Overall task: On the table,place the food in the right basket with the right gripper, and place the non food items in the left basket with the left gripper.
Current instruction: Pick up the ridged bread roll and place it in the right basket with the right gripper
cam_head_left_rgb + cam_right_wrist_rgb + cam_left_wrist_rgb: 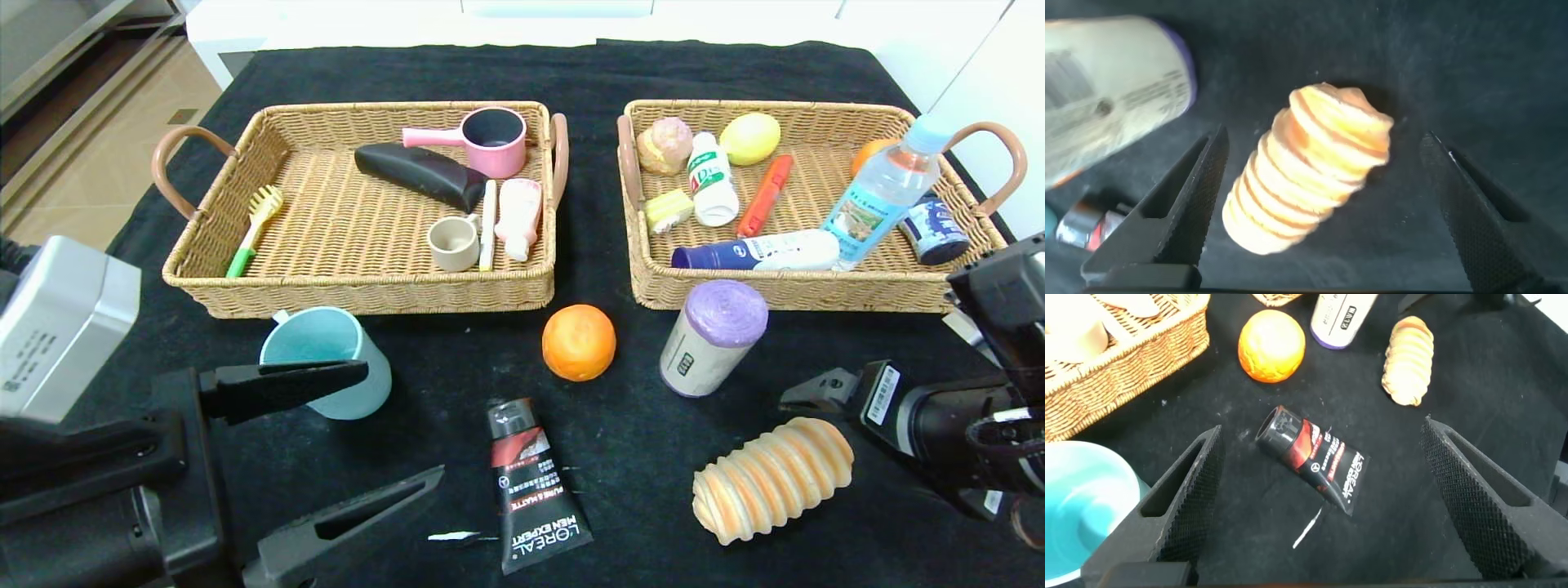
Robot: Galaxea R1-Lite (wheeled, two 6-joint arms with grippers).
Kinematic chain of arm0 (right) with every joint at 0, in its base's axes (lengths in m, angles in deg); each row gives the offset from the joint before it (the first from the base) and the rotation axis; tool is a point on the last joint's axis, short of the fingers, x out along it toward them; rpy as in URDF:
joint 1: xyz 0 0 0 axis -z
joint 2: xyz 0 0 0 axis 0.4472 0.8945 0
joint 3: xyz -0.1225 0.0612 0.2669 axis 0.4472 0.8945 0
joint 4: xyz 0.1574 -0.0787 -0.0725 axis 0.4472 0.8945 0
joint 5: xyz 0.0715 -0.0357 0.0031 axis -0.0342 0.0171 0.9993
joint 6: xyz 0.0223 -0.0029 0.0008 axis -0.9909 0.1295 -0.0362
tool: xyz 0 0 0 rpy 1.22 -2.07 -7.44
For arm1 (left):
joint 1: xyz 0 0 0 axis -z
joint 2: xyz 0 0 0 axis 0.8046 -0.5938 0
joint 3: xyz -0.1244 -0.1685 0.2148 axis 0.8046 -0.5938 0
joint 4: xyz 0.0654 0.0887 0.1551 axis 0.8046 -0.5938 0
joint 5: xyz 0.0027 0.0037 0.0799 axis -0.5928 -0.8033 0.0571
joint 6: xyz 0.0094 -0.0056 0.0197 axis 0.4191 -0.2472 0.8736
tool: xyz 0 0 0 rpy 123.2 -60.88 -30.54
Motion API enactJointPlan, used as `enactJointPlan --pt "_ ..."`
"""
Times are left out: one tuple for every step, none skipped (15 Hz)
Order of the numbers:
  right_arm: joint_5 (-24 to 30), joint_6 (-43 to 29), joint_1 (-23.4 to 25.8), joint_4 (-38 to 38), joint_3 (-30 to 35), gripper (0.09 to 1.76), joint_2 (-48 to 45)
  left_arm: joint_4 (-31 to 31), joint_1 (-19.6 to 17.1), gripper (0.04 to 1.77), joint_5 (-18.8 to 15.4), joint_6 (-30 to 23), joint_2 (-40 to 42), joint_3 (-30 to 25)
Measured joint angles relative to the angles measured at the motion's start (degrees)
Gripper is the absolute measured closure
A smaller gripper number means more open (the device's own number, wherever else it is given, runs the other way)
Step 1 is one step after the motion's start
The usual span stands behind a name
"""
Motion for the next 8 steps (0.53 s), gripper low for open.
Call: enactJointPlan --pt "0.09 -0.59 -0.05 0.01 -0.2 0.15 0.83 0.01 0.0 0.09 0.02 0.02 0.0 -0.05" --pt "0.11 -0.96 -0.05 0.04 -0.35 0.15 1.62 0.0 0.0 0.09 0.0 0.02 0.0 -0.06" --pt "0.2 -1.07 -0.05 0.04 -0.37 0.15 2.21 0.0 0.0 0.09 0.0 0.02 -0.02 -0.06" --pt "0.83 -1.46 -0.05 0.04 -0.39 0.15 2.71 0.0 0.0 0.09 0.0 0.02 -0.02 -0.09" --pt "1.49 -1.79 -0.05 0.04 -0.41 0.15 3.15 0.0 0.0 0.09 0.02 0.02 -0.02 -0.09" --pt "1.88 -1.85 -0.02 0.0 -0.5 0.15 3.45 0.01 -0.02 0.09 0.0 0.0 -0.02 -0.09" --pt "2.04 -1.9 0.09 0.01 -0.5 0.15 3.8 0.01 0.0 0.09 0.0 0.02 -0.02 -0.09" --pt "2.07 -2.05 0.3 0.0 -0.5 0.15 4.24 0.01 0.0 0.09 0.02 0.0 -0.02 -0.09"
